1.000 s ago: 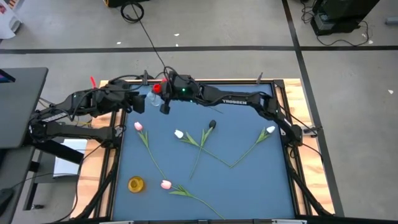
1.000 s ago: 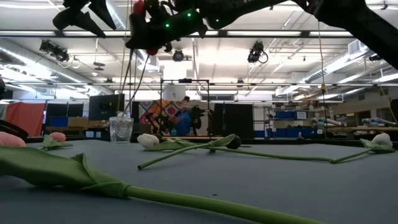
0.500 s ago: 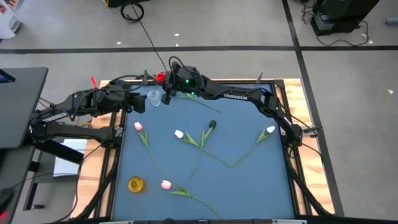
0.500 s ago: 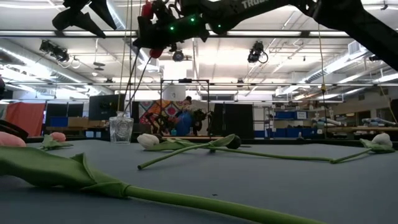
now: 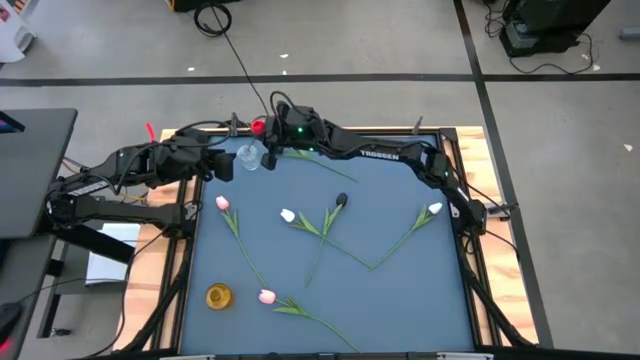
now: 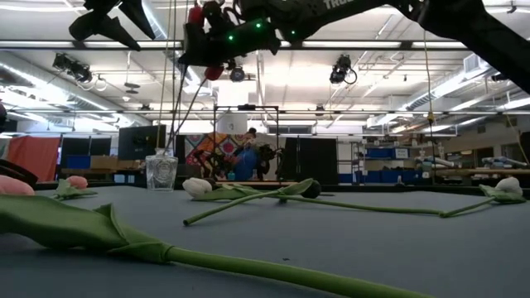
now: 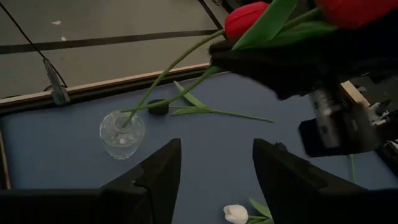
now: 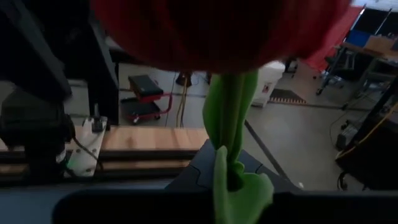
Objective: Sort flowers into vase by color
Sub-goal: Put the red flower into the transparent vase
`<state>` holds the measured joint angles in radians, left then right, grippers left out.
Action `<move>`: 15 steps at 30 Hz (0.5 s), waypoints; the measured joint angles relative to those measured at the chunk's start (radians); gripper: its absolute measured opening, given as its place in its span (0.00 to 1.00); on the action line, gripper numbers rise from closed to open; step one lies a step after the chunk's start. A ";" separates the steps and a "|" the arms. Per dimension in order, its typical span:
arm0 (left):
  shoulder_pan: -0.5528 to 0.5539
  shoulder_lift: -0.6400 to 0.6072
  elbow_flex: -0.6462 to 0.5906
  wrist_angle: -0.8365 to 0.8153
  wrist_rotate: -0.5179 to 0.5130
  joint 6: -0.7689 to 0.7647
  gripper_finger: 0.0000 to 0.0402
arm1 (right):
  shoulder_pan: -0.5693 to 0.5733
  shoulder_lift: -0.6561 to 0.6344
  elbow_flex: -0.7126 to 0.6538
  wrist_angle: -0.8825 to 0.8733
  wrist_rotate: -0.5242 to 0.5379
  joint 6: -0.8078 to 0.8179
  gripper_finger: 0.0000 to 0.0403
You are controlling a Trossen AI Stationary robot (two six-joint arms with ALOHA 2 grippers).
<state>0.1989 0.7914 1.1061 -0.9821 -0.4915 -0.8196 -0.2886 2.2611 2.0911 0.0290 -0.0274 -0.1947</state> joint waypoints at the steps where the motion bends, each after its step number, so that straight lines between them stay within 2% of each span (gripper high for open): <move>1: 0.000 0.000 0.000 0.000 0.000 0.000 0.51 | 0.000 -0.006 0.000 0.000 -0.001 0.000 0.04; 15: 0.001 0.000 0.000 -0.002 -0.041 -0.008 0.51 | -0.001 -0.011 0.000 -0.039 -0.021 0.019 0.05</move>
<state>0.1997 0.7914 1.1061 -0.9836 -0.5322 -0.8280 -0.2893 2.2497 2.0911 -0.0103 -0.0480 -0.1759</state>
